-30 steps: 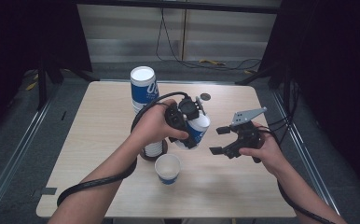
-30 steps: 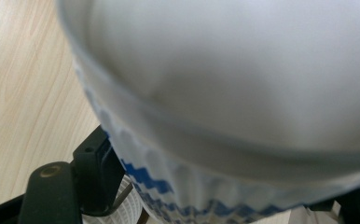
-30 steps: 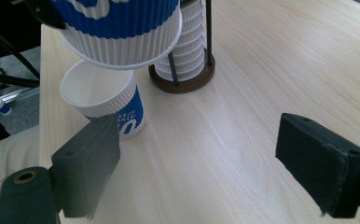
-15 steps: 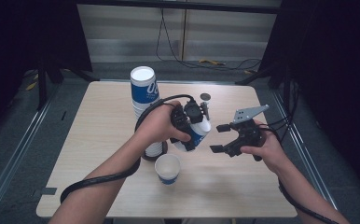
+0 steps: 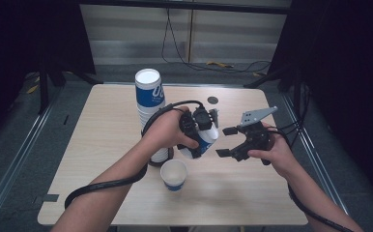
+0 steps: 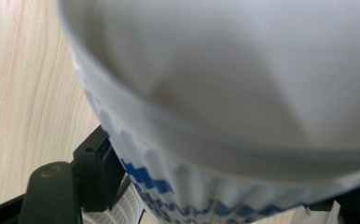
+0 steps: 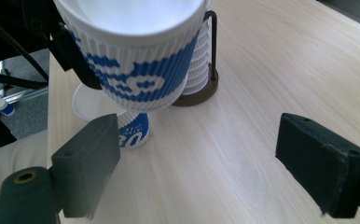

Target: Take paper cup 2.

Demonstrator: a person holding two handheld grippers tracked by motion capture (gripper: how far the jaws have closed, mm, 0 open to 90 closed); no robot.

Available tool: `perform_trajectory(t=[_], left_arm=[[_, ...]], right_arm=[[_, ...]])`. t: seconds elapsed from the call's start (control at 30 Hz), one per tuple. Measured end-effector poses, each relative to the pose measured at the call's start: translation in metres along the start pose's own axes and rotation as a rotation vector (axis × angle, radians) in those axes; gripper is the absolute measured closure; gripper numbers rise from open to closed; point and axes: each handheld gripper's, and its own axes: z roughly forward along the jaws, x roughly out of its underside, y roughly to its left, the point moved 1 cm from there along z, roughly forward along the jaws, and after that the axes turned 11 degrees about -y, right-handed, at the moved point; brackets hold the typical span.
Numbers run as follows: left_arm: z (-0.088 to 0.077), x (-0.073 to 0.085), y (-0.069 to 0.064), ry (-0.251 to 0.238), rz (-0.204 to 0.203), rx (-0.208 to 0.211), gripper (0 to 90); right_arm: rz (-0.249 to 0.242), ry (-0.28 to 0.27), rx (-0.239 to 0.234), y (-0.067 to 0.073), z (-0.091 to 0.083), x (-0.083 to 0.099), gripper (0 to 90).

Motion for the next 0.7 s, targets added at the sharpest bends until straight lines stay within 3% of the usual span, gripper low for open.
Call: perform_trajectory(t=[0.37, 0.7], left_arm=[[0.011, -0.008, -0.001, 0.048, 0.035, 0.009, 23.6], [0.02, -0.008, 0.0, 0.05, 0.048, 0.012, 23.7]], right_arm=[[-0.012, -0.011, -0.027, 0.004, 0.002, -0.007, 13.2], [0.006, -0.036, -0.051, 0.007, 0.003, -0.014, 13.6]])
